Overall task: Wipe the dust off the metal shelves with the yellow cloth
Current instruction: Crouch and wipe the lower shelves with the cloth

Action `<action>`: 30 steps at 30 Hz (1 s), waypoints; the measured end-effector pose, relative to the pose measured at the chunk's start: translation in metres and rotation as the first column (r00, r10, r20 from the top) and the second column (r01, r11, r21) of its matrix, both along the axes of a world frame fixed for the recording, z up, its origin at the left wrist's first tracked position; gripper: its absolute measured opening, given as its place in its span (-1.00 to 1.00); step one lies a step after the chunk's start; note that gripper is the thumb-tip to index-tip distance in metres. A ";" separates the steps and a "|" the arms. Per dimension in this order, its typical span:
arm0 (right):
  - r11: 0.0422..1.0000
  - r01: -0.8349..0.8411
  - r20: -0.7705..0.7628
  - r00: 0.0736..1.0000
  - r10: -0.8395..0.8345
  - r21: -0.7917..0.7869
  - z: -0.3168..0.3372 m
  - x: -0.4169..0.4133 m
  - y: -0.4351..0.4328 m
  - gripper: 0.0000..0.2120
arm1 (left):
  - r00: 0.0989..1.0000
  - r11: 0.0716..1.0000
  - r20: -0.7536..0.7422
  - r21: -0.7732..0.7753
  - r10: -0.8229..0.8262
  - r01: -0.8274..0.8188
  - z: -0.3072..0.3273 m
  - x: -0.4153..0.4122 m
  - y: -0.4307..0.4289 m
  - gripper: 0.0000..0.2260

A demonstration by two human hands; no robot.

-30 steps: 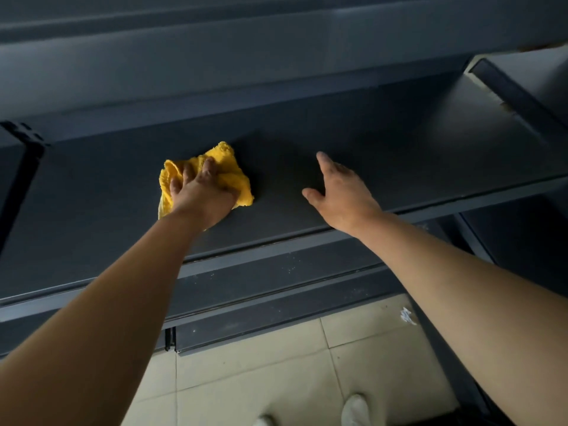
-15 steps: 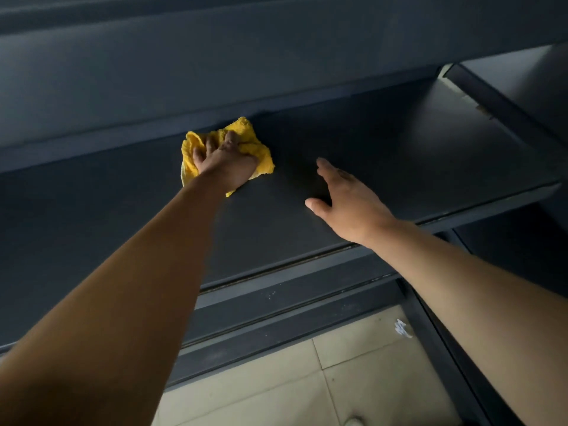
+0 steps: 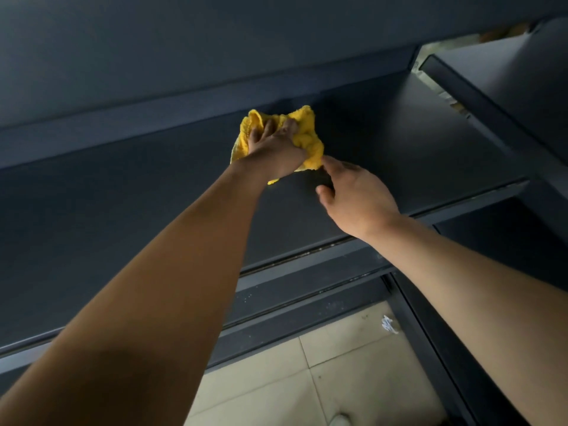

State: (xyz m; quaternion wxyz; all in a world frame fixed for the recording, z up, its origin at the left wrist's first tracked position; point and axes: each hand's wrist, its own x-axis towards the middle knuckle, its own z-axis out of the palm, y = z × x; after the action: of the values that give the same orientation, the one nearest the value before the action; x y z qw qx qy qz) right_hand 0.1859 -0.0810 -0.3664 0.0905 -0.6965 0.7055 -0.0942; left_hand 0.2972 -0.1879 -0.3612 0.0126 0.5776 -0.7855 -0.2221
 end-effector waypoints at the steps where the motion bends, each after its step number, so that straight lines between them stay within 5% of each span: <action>1: 0.998 0.059 -0.020 0.998 -0.060 -0.028 0.001 -0.004 0.004 -0.63 | 1.000 1.000 -0.001 0.004 -0.026 0.026 0.000 -0.001 0.004 -0.43; 8: 0.963 0.264 -0.002 0.964 -0.264 -0.062 0.013 -0.022 0.039 -0.66 | 0.976 0.976 -0.044 0.010 -0.215 0.216 -0.011 0.007 0.051 -0.51; 19: 0.994 0.093 0.068 0.994 -0.088 -0.062 0.018 0.036 0.089 -0.54 | 0.944 0.946 -0.062 -0.008 -0.325 0.325 -0.007 0.065 0.140 -0.74; 25: 0.993 0.099 0.072 0.993 -0.095 -0.065 0.011 0.065 0.105 -0.54 | 0.943 0.925 0.060 -0.181 -0.328 0.333 -0.019 0.090 0.171 -0.53; 30: 0.990 0.090 0.042 0.995 -0.085 -0.113 0.001 0.074 0.112 -0.57 | 0.933 0.900 0.120 -0.248 -0.338 0.358 -0.028 0.112 0.181 -0.62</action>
State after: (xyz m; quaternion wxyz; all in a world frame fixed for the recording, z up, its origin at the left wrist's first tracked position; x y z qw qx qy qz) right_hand 0.2601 0.0312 -0.3653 0.0591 -0.6671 0.7270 -0.1513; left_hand 0.4090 -0.0069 -0.3892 0.0211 0.4288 -0.8985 -0.0919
